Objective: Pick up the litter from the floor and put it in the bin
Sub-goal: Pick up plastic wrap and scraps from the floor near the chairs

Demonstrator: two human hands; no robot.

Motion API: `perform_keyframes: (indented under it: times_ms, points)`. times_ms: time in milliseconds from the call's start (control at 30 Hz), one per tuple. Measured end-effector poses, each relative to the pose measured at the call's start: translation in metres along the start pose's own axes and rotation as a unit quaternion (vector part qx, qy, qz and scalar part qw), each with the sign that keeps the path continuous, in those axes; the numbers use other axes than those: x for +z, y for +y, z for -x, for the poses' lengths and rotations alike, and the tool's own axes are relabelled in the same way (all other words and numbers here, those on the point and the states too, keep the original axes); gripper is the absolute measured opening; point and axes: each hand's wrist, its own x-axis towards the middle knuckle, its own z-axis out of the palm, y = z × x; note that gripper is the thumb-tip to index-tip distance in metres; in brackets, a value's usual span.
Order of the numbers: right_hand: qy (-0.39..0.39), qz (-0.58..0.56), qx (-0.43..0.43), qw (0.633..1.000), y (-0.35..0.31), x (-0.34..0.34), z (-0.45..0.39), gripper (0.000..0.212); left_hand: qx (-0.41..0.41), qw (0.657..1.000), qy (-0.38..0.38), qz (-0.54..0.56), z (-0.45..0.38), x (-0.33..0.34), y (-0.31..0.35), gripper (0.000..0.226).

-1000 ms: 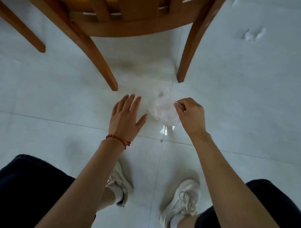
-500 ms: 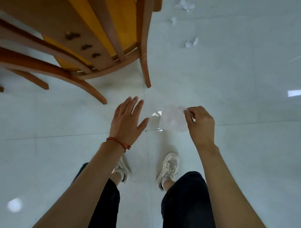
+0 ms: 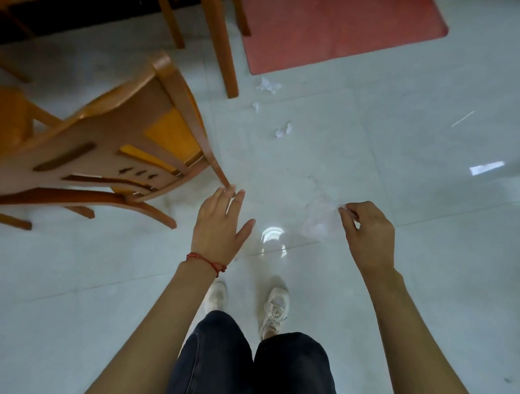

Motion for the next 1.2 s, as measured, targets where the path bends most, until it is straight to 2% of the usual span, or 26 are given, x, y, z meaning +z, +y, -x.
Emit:
perform_keyframes:
  times_ms: [300, 567, 833, 933, 1200]
  points:
    - [0.024, 0.019, 0.002, 1.000, 0.011, -0.031, -0.083, 0.007, 0.022, 1.000, 0.001, 0.000, -0.091, -0.018, 0.030, 0.057]
    - [0.026, 0.029, -0.014, 0.999, 0.016, -0.014, -0.207, 0.005, 0.014, 1.000, -0.013, -0.007, -0.224, -0.025, 0.027, 0.059]
    - [0.018, 0.020, -0.016, 0.999, 0.022, -0.004, -0.334, 0.002, -0.019, 0.999, 0.003, 0.040, -0.337, -0.042, 0.027, 0.055]
    - [0.009, 0.009, -0.016, 1.000, 0.032, 0.000, -0.381, 0.002, -0.036, 0.999, 0.003, 0.036, -0.372, -0.039, 0.029, 0.055]
    - [-0.067, -0.030, -0.092, 0.993, 0.072, 0.028, -0.500, 0.003, -0.109, 0.993, 0.014, 0.044, -0.452, -0.014, 0.051, 0.055]
